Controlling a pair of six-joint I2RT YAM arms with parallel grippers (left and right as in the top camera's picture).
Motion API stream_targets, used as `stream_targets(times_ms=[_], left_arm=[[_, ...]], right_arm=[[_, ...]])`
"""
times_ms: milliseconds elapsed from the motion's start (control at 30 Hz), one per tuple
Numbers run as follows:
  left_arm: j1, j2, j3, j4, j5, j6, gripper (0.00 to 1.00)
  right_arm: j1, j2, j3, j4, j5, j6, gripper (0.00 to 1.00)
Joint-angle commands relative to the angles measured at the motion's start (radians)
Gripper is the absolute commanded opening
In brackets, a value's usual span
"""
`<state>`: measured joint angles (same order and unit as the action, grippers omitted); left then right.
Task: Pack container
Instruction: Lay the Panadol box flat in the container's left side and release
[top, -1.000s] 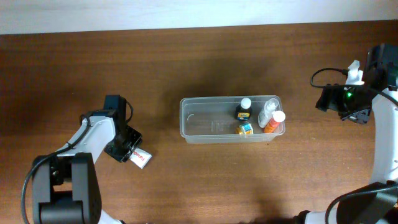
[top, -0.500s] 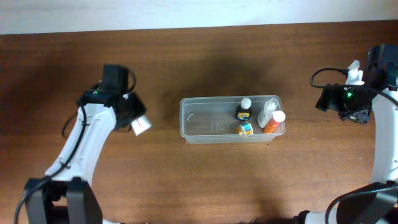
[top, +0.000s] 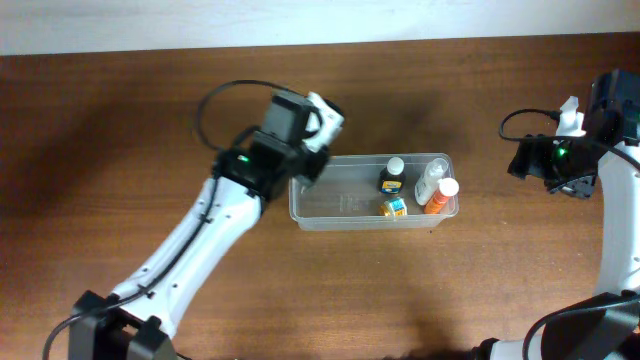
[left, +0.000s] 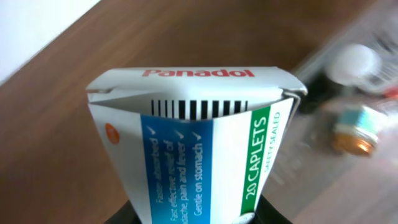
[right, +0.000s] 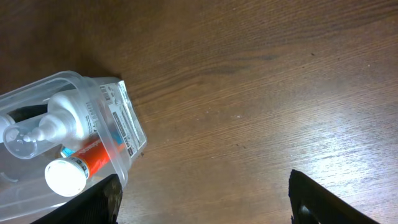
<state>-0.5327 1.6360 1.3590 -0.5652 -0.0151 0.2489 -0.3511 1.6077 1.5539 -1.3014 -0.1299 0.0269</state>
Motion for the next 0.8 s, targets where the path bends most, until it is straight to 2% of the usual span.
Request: stream_targets(times_ms=[0, 200, 367, 433, 500, 533, 600, 633, 767], left_arm=[[-0.068, 0.065, 0.011, -0.002, -0.006, 0.173, 0.28], [-0.131, 0.169, 0.011, -0.011, -0.006, 0.199, 0.29], [-0.137, 0.222, 0.011, -0.011, -0.006, 0.199, 0.39], [-0.137, 0.223, 0.011, -0.011, -0.006, 0.198, 0.47], [-0.137, 0.219, 0.013, -0.011, -0.006, 0.198, 0.65], [-0.137, 0.214, 0.016, -0.012, -0.007, 0.198, 0.69], [-0.137, 0.195, 0.027, -0.021, -0.009, 0.198, 0.96], [-0.137, 0.181, 0.034, -0.026, -0.011, 0.198, 1.0], [-0.114, 0.097, 0.072, -0.037, -0.051, 0.15, 0.99]], right_arm=[[-0.002, 0.003, 0.004, 0.003, 0.003, 0.007, 0.78], [-0.002, 0.003, 0.004, 0.003, 0.003, 0.007, 0.78], [-0.002, 0.003, 0.004, 0.003, 0.003, 0.007, 0.78], [-0.002, 0.003, 0.004, 0.003, 0.003, 0.007, 0.78], [-0.002, 0.003, 0.004, 0.004, 0.002, 0.007, 0.78], [-0.002, 0.003, 0.004, 0.004, 0.002, 0.007, 0.78], [-0.002, 0.003, 0.004, 0.003, 0.002, 0.005, 0.78], [-0.002, 0.003, 0.004, 0.003, 0.002, 0.003, 0.78], [0.003, 0.003, 0.004, 0.007, 0.001, -0.012, 0.78]])
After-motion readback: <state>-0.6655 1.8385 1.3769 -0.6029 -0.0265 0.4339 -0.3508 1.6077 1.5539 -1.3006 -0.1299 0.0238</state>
